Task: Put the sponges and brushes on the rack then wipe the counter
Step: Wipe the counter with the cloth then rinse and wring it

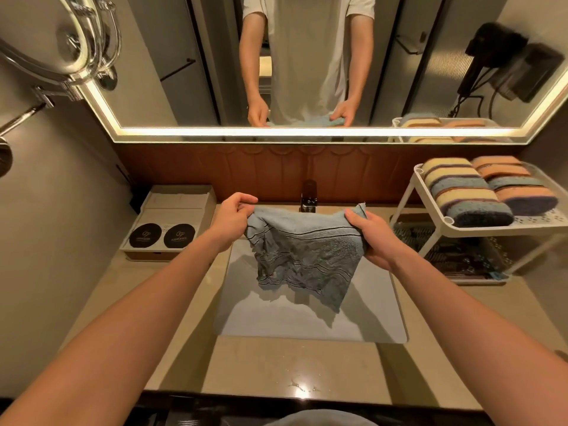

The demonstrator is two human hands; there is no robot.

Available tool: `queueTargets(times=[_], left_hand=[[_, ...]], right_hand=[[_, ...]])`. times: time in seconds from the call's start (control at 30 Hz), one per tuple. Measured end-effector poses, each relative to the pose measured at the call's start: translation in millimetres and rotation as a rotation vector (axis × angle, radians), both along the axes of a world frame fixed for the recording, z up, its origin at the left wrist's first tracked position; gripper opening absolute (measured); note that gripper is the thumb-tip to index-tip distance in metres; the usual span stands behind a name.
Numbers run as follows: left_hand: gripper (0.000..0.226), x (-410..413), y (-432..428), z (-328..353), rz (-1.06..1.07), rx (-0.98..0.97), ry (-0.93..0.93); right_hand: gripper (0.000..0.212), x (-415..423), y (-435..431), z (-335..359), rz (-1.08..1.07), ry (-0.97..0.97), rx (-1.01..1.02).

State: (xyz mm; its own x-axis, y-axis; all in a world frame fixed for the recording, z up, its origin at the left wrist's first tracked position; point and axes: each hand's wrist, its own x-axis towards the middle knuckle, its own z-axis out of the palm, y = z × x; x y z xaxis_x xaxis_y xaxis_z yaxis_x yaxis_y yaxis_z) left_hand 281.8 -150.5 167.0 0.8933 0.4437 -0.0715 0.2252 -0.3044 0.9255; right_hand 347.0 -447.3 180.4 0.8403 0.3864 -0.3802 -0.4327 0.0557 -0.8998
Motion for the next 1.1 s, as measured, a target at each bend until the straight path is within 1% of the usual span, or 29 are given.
queueTargets(times=[0.07, 0.17, 0.23, 0.3, 0.4, 0.47, 0.5, 0.53, 0.6, 0.63, 0.67, 0.73, 0.77, 0.83, 0.9, 0.93, 0.97, 1.03, 1.07, 1.1], left_hand=[[0.018, 0.1, 1.4, -3.7, 0.065, -0.196, -0.007], [0.021, -0.1, -1.2, -5.8, 0.177, -0.573, -0.035], [0.024, -0.3, -12.5, -10.5, 0.225, -0.721, -0.029], [0.025, 0.3, -27.3, -19.4, 0.237, -0.769, -0.015], [0.025, 1.8, -44.8, -20.4, 0.228, -0.769, -0.025], [0.025, 5.6, -52.1, -15.1, 0.205, -0.774, -0.038], [0.025, 6.6, -56.4, -10.3, 0.185, -0.78, -0.043], [0.023, 7.9, -60.0, -7.1, 0.162, -0.782, -0.046], [0.02, 11.2, -66.5, 0.3, 0.107, -0.794, -0.05], [0.018, 11.4, -69.9, 4.4, 0.082, -0.812, -0.057], [0.019, 13.0, -72.4, 7.0, 0.066, -0.818, -0.06], [0.024, 15.6, -75.2, 13.7, 0.093, -0.855, -0.094], [0.032, 16.3, -75.1, 15.7, 0.123, -0.913, -0.117], [0.053, 10.1, -77.4, 17.6, 0.135, -1.04, -0.124], [0.079, 0.2, -77.7, 5.0, 0.062, -1.031, -0.083], [0.082, -6.2, -79.7, -5.0, 0.006, -0.946, -0.04], [0.077, -15.1, -84.9, -11.6, -0.081, -0.865, 0.005], [0.054, -24.8, -94.1, -24.7, -0.234, -0.676, 0.084], [0.042, -25.8, -96.4, -30.2, -0.274, -0.584, 0.106], [0.035, -26.9, -96.5, -31.3, -0.277, -0.512, 0.121]], right_hand=[[0.035, 0.1, -2.0, 1.3, -0.02, 0.045, 0.042], [0.04, 1.8, -3.6, 7.4, -0.016, 0.128, 0.143], [0.042, 1.0, 1.4, 10.8, 0.007, 0.163, 0.166], [0.044, -0.9, 10.0, 9.0, 0.02, 0.157, 0.141], [0.042, -4.5, 20.8, 4.0, 0.028, 0.174, 0.149], [0.034, -8.2, 26.8, 4.0, 0.062, 0.144, 0.14], [0.03, -9.6, 30.5, 4.1, 0.062, 0.094, 0.095], [0.035, -11.4, 34.7, 2.9, 0.049, 0.031, 0.032], [0.055, -10.8, 43.8, -1.9, 0.045, -0.062, -0.066], [0.057, -12.3, 48.1, -1.6, 0.069, -0.076, -0.078], [0.051, -12.6, 51.4, -1.4, 0.106, -0.083, -0.08], [0.031, -12.3, 55.7, -0.1, 0.164, -0.122, -0.097], [0.026, -12.2, 57.3, 1.8, 0.162, -0.159, -0.119], [0.03, -9.7, 60.5, 2.8, 0.12, -0.234, -0.156], [0.034, -7.7, 64.5, 2.2, 0.073, -0.244, -0.145], [0.034, -6.6, 66.3, 2.3, 0.036, -0.225, -0.122], [0.032, -5.5, 67.6, 3.5, -0.003, -0.19, -0.094], [0.027, -2.2, 69.0, 7.6, -0.063, -0.119, -0.05], [0.025, -0.8, 69.9, 9.2, -0.07, -0.085, -0.031], [0.022, 0.2, 70.6, 10.5, -0.063, -0.05, -0.017]])
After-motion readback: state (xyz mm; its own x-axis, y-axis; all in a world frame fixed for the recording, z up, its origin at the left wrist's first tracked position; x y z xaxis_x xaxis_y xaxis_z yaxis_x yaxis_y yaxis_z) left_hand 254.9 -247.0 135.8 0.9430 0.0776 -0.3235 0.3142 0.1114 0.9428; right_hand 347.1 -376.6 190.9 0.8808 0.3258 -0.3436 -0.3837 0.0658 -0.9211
